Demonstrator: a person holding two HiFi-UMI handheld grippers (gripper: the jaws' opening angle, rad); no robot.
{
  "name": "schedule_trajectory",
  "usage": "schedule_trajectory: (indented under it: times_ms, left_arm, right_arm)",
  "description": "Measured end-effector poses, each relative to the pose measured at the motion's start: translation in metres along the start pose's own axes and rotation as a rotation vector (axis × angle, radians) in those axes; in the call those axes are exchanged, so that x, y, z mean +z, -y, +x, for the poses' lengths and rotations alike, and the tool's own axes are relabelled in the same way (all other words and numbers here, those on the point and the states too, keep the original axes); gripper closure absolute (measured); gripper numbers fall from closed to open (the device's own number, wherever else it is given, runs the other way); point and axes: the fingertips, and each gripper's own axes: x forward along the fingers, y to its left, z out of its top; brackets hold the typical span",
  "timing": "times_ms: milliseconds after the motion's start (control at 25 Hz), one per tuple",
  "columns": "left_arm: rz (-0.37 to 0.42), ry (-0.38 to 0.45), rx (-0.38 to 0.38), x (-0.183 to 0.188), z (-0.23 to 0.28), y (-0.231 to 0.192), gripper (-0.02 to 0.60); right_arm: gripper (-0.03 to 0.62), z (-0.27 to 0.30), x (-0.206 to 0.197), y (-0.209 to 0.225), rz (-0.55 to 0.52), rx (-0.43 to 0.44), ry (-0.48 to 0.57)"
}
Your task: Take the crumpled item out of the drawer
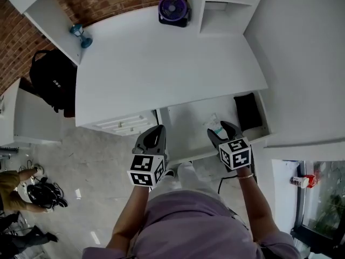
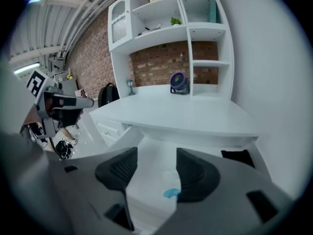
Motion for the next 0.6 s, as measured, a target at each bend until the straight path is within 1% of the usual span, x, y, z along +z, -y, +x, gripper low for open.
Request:
schedule_trajectory:
  times_ms: [320,600]
  left_arm:
    - [-0.030,-0.007,0.077,-0.008,-0.014,-0.012,0.580]
    - [-0.065,-0.015,0.144,-0.018,-0.027,-0.027,0.580]
  right_arm:
    - [0.345,0.038,-0.026,0.006,-0.039,0.038,-0.130]
    - [0.338,0.071,-0.048,0.006,-0.101,0.077,-0.275]
